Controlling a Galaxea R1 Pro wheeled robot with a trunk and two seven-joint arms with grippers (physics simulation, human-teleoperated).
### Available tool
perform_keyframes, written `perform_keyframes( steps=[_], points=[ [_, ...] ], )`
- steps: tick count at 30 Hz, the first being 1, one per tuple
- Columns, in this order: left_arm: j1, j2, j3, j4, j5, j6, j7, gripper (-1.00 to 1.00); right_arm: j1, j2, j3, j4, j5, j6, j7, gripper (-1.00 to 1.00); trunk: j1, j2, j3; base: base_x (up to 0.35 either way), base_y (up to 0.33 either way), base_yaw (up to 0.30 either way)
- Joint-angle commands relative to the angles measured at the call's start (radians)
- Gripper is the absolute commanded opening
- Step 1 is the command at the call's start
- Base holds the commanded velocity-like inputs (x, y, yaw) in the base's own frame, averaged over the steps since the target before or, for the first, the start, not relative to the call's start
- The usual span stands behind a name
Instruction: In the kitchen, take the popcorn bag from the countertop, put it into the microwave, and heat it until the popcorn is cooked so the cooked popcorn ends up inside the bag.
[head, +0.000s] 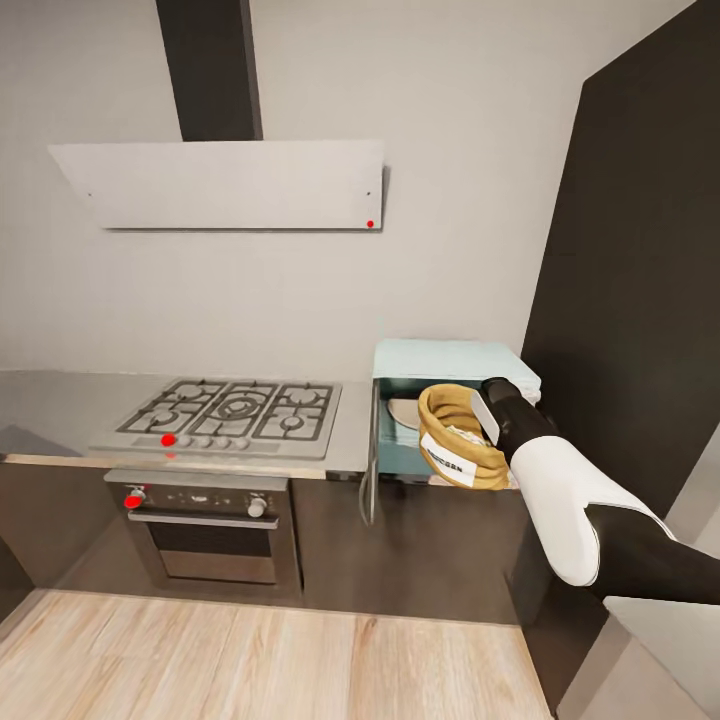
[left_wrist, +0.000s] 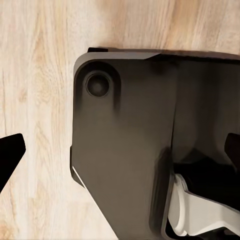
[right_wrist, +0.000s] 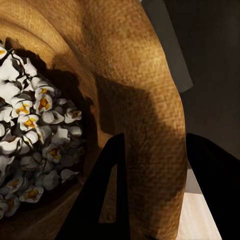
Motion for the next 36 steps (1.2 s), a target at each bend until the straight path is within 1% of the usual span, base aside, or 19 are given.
perform_keyframes(
  steps=[1,9,15,28,31,34,36],
  points=[
    [0.000,0.000,0.006,0.001,0.001,-0.003,0.001,1.00,-0.001,0.001,-0.008,-0.001,0.010,0.004,0.003,-1.00,0.001,-0.002,-0.001,0.004,0.000,0.000],
    [-0.001,0.000,0.006,0.001,0.000,-0.003,0.000,1.00,-0.001,0.001,-0.008,-0.001,0.010,0.004,0.003,-1.00,0.001,-0.002,-0.001,0.014,0.000,0.000],
    [-0.001,0.000,0.006,0.001,-0.001,-0.003,0.000,1.00,0.000,0.001,-0.008,-0.001,0.010,0.004,0.003,-1.00,0.001,-0.002,-0.001,0.233,0.000,0.000],
    [0.000,-0.002,0.000,0.001,-0.001,-0.003,0.000,1.00,0.001,0.001,-0.008,-0.001,0.010,0.004,0.003,-1.00,0.001,-0.002,-0.001,0.010,0.000,0.000],
    [0.000,-0.002,0.004,0.001,0.000,-0.004,0.000,1.00,0.001,0.001,-0.008,-0.001,0.010,0.004,0.003,-1.00,0.012,-0.023,-0.011,0.000,0.000,0.000],
    [0.000,-0.002,0.005,0.001,0.001,-0.004,0.000,1.00,0.001,0.001,-0.008,-0.001,0.010,0.004,0.003,-1.00,0.012,-0.023,-0.011,0.000,0.000,0.000],
    [0.000,-0.002,0.006,0.001,0.001,-0.004,0.000,1.00,0.001,0.001,-0.008,-0.001,0.010,0.004,0.003,-1.00,0.020,-0.037,-0.017,0.000,0.000,0.000]
  ],
)
